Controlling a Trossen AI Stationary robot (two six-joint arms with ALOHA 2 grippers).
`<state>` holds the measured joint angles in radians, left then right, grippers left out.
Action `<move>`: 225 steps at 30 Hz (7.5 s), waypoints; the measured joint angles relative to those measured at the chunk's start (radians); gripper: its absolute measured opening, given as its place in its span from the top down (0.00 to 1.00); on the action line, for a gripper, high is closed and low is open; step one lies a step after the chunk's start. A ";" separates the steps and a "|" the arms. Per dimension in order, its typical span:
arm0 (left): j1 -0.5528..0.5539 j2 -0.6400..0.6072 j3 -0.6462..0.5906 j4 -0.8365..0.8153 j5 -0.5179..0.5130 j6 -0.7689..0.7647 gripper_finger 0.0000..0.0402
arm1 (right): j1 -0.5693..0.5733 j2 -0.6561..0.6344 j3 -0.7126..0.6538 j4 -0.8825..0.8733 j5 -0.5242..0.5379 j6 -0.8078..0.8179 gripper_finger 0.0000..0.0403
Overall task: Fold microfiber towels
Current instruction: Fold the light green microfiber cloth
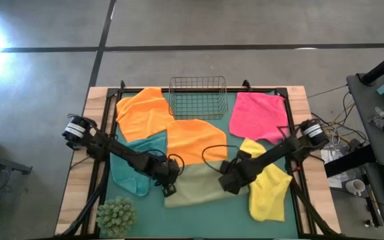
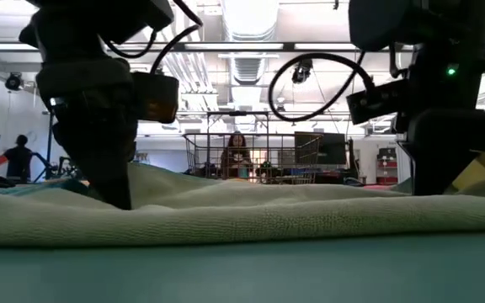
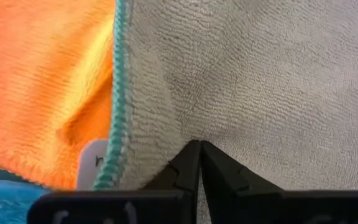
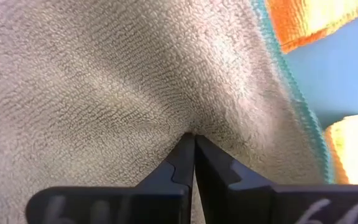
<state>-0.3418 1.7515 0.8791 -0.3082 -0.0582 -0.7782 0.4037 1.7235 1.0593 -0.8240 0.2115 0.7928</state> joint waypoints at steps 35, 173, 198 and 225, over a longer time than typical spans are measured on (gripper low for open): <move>-0.170 -0.418 0.002 -0.174 0.055 0.304 0.99 | 0.144 -0.216 0.125 0.290 -0.002 -0.092 0.74; -0.369 -0.200 0.074 -0.043 -0.168 1.005 0.59 | 0.205 0.660 1.081 0.278 0.130 0.083 0.98; -0.365 -0.056 0.064 -0.040 -0.115 1.025 0.59 | 0.205 0.660 1.081 0.277 0.129 0.078 0.98; -0.336 0.014 0.060 0.057 -0.206 1.052 0.98 | 0.225 0.656 1.130 0.208 0.132 0.111 0.98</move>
<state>-0.6778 1.7657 0.9391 -0.2511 -0.2644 0.2738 0.6291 2.3791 2.1895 -0.6164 0.3431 0.9042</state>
